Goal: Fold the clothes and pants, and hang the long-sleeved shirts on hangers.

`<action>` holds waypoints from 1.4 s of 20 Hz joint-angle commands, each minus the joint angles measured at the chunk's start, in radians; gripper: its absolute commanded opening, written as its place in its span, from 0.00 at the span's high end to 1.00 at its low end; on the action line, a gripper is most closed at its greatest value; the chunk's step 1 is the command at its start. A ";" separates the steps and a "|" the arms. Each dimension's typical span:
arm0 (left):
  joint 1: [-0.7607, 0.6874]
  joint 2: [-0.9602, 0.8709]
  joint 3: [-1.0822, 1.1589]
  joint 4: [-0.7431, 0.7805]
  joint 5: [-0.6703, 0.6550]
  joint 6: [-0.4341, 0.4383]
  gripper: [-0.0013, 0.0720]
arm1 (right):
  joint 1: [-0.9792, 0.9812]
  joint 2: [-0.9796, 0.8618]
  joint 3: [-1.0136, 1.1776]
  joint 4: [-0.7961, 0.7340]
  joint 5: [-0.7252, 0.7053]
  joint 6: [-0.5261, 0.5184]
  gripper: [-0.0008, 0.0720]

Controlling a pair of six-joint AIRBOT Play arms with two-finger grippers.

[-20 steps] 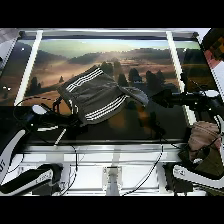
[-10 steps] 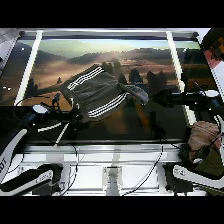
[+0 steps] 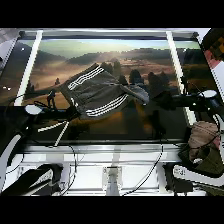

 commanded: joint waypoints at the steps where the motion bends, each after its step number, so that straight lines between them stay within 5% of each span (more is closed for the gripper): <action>1: 0.003 0.077 0.001 0.050 -0.026 -0.029 0.98 | 0.048 -0.057 0.000 0.006 -0.052 0.024 0.29; 10: 0.003 0.085 0.001 0.050 -0.042 -0.029 0.98 | 0.134 -0.217 0.145 0.003 -0.185 0.018 0.30; 16: 0.003 0.085 0.003 0.050 -0.041 -0.028 0.98 | 0.133 -0.218 0.145 0.001 -0.114 0.015 0.98; 22: 0.024 0.018 0.249 0.051 -0.037 -0.029 0.98 | 0.097 -0.218 0.234 0.134 -0.043 0.081 0.98; 26: 0.025 -0.244 0.695 0.051 -0.163 -0.034 0.98 | 0.093 -0.218 0.462 0.129 -0.080 0.184 0.98; 28: 0.025 -0.384 0.932 0.051 -0.185 -0.117 0.98 | 0.090 -0.219 0.589 0.076 -0.159 0.286 0.98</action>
